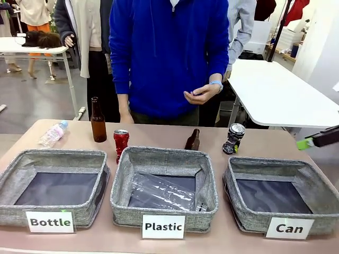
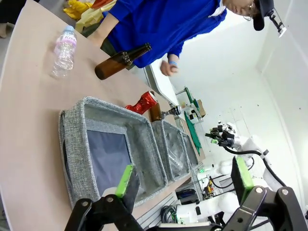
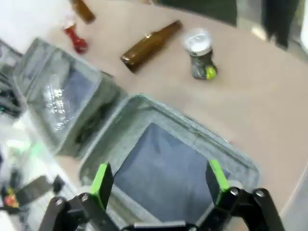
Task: Sort the can waste into the basket.
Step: Pick up the can waste from the table and place it in the right Fabric basket.
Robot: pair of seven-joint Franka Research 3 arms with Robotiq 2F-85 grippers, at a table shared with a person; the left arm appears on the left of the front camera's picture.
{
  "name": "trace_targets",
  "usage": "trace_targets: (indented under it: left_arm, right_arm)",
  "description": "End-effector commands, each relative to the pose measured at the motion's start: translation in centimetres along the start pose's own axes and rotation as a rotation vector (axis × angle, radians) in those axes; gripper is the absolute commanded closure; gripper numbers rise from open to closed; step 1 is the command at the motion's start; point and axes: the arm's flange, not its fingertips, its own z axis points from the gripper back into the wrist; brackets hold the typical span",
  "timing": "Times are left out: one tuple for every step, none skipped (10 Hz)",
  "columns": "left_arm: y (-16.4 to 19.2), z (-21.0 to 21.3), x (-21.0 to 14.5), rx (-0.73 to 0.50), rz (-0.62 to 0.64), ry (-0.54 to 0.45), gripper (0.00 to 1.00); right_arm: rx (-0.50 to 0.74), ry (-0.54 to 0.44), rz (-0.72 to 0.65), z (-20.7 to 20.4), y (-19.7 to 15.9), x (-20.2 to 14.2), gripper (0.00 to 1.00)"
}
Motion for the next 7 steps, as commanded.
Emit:
trace_targets:
  left_arm:
    - [-0.2, -0.1, -0.2, -0.019, -0.028, -0.011, 0.00]
    - [-0.2, -0.1, -0.2, -0.019, -0.028, -0.011, 0.00]
    - [-0.2, -0.1, -0.2, -0.019, -0.028, -0.011, 0.00]
    - [-0.2, -0.1, -0.2, -0.019, -0.028, -0.011, 0.00]
    - [-0.2, -0.1, -0.2, -0.019, -0.028, -0.011, 0.00]
    - [-0.2, -0.1, -0.2, -0.019, -0.028, -0.011, 0.00]
    - [-0.2, -0.1, -0.2, -0.019, -0.028, -0.011, 0.00]
  right_arm:
    - [0.058, -0.013, 0.119, 0.9, 0.2, -0.6, 0.00]
    - [0.058, -0.013, 0.119, 0.9, 0.2, -0.6, 0.00]
    - [0.058, -0.013, 0.119, 0.9, 0.2, -0.6, 0.00]
    - [0.013, 0.001, 0.030, 0.4, 0.1, 0.0, 0.00]
    - [0.023, 0.020, 0.075, -0.4, -1.1, 1.0, 0.00]
    - [0.038, 0.061, 0.200, -1.3, -2.0, 2.2, 0.00]
    - [0.035, 0.085, 0.294, -2.5, -3.3, 3.6, 0.00]
